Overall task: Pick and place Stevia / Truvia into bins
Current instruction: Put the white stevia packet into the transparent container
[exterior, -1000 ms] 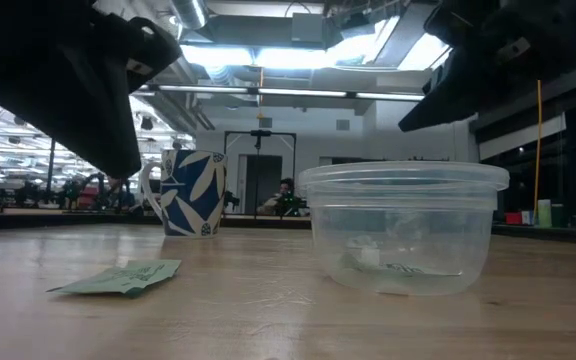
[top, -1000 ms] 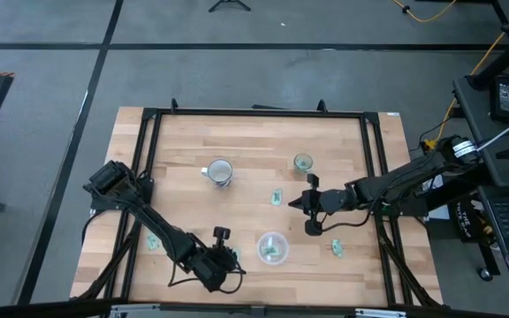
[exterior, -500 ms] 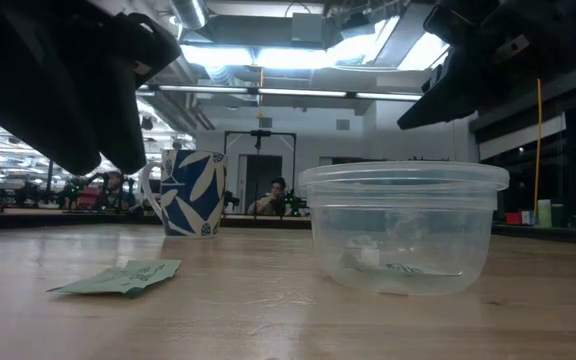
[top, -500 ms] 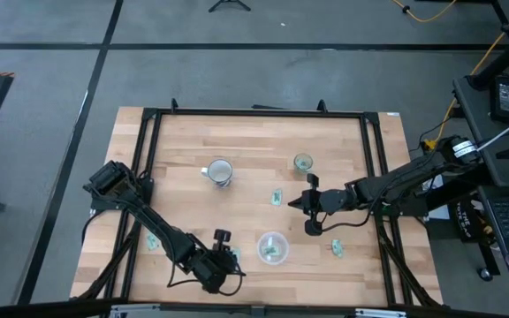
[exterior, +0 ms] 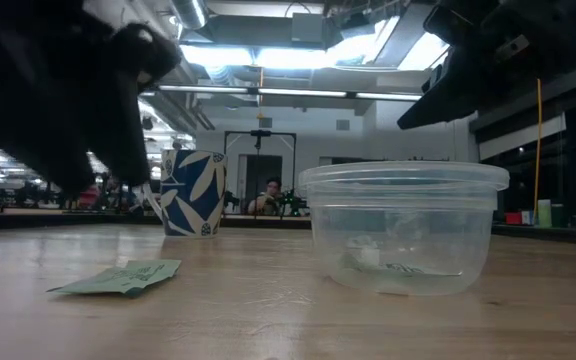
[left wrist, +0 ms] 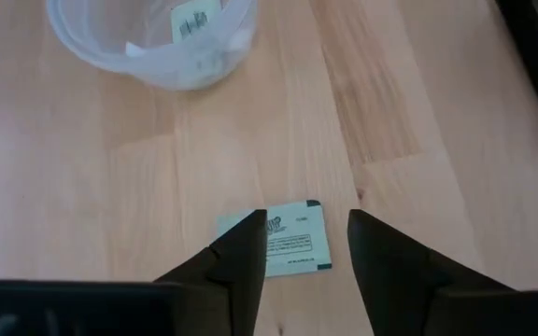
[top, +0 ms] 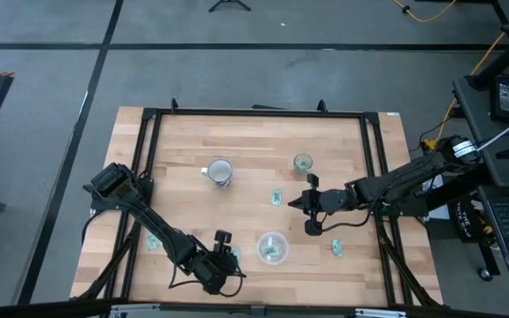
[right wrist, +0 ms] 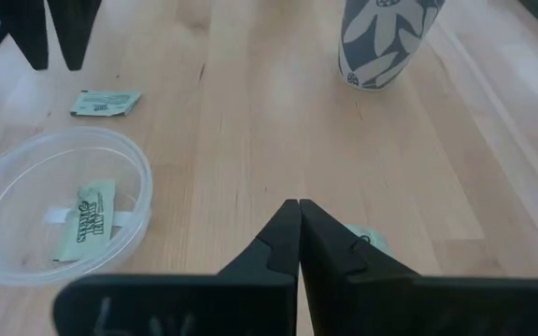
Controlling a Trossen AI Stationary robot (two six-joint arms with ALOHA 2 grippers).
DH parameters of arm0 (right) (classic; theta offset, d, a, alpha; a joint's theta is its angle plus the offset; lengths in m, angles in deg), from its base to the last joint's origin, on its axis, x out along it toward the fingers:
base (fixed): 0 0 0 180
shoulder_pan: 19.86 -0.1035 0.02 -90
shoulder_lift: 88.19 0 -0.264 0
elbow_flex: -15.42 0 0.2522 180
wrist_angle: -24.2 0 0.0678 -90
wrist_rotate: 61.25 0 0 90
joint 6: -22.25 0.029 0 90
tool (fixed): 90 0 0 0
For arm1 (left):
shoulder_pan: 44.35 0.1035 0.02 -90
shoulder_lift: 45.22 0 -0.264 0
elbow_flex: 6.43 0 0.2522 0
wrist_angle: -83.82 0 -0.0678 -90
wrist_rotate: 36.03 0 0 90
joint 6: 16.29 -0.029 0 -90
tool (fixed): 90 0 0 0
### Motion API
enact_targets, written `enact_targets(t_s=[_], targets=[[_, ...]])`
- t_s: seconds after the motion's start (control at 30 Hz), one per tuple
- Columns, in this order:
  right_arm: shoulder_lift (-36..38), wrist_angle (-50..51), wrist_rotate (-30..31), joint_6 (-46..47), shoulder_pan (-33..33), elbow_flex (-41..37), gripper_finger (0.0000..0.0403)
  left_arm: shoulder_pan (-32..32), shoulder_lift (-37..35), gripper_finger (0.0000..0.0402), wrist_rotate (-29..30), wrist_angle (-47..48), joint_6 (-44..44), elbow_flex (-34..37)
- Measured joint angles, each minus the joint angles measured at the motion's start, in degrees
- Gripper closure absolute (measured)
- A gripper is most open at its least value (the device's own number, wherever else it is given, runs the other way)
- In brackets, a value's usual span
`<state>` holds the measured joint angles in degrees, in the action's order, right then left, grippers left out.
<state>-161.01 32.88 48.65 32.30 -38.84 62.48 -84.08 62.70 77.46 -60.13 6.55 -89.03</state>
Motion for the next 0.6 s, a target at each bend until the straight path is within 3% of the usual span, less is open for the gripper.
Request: enact_targets(t_s=[0.37, 0.6], targets=[[0.0, -0.02, 0.02, 0.0, 0.01, 0.0, 0.0393, 1.16, 4.48, 0.0248, -0.12, 0.27, 2.89, 0.04], [0.0, -0.09, 0.02, 0.01, 0.01, 0.0, 0.0393, 3.21, 6.28, 0.0249, -6.02, -0.68, 5.3, -0.24]])
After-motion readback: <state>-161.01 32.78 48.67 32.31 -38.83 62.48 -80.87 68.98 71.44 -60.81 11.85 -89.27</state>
